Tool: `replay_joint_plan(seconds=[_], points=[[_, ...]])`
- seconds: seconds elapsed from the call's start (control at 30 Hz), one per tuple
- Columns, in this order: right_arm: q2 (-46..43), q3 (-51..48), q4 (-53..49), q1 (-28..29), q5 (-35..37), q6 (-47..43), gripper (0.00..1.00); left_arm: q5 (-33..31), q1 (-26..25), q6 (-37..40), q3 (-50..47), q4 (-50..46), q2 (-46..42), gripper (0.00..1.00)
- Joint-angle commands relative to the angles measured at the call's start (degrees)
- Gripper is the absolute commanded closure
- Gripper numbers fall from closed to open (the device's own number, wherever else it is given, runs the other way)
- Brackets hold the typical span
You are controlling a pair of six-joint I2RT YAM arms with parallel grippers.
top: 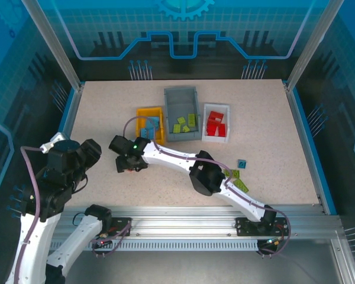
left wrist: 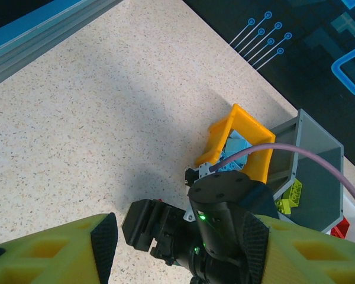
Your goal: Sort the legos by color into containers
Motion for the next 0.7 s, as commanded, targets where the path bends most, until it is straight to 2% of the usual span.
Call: replay_joint_plan(seconds=[0.0, 0.1, 0.37, 0.6, 0.67], points=[[2.5, 2.9, -3.9, 0.1, 1.4, 4.6, 0.24, -0.7, 0.4, 0.5, 0.4, -1.7, -0.5, 0.38], [4.2, 4.6, -3.4, 0.1, 2.0, 4.9, 0.27, -0.7, 0.4, 0.9, 0.7, -1.9, -0.4, 0.39], [7.1, 6.4, -4.1, -0.2, 2.6, 6.3, 0.48, -0.4, 0.4, 1.4, 0.0, -1.7, -0.3, 0.39], [1.2, 0.0, -1.9, 0.0, 4.6, 3.7, 0.74, 1.6, 0.4, 1.6, -1.9, -0.4, -0.3, 0.39], [-2.0, -2.6, -0.5, 0.1, 6.0, 1.6, 0.77, 3.0, 0.4, 1.5, -2.4, 0.1, -0.3, 0.39]])
